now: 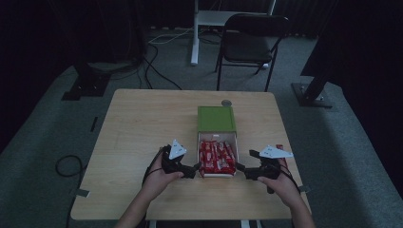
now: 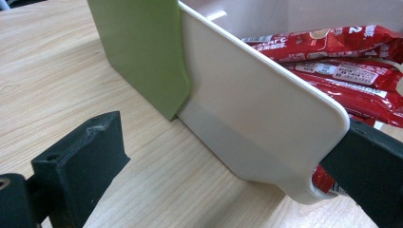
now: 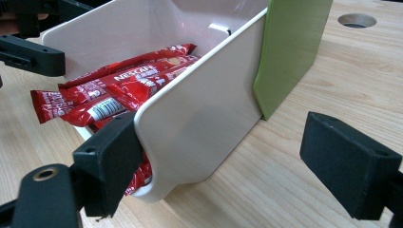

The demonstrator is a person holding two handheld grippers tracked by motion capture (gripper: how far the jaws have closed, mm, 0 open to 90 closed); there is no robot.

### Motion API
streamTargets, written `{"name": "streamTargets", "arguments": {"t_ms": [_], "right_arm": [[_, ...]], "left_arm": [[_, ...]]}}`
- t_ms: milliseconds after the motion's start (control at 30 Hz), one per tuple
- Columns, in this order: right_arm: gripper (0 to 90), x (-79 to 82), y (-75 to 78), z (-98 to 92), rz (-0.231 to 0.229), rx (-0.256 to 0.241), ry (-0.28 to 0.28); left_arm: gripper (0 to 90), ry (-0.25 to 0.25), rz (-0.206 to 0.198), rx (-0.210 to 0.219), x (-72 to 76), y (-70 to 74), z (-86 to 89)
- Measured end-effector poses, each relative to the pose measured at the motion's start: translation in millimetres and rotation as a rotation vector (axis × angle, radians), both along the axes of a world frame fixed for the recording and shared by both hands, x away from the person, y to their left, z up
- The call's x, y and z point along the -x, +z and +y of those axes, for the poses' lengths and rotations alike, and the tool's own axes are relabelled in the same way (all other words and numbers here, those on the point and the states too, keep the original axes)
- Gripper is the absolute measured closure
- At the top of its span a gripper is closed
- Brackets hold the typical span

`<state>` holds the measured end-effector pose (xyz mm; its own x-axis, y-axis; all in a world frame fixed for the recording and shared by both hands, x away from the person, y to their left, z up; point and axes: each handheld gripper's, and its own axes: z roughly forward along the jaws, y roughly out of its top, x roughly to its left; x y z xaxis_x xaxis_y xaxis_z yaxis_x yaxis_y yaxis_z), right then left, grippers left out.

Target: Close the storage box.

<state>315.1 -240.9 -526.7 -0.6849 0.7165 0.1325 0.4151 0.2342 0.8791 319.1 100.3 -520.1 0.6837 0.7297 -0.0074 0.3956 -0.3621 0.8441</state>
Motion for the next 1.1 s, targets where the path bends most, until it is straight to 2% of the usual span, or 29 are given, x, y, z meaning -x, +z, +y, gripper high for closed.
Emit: {"name": "streamTargets", "arguments": {"t_ms": [300, 733, 1100], "right_arm": [[13.8, -3.3, 0.6, 0.4, -0.004, 0.006, 0.001], [13.8, -9.8, 1.0, 0.0, -0.007, 0.01, -0.017], [13.8, -15.9, 1.9, 0.9, -0.008, 0.015, -0.022]], "left_arm": [[3.0, -0.002, -0.001, -0.017, -4.7, 1.8, -0.9], [3.0, 0.002, 0.014, -0.012, -12.4, 1.9, -1.9], [3.0, 0.016, 0.008, -0.014, -17.2, 2.1, -2.5]]}}
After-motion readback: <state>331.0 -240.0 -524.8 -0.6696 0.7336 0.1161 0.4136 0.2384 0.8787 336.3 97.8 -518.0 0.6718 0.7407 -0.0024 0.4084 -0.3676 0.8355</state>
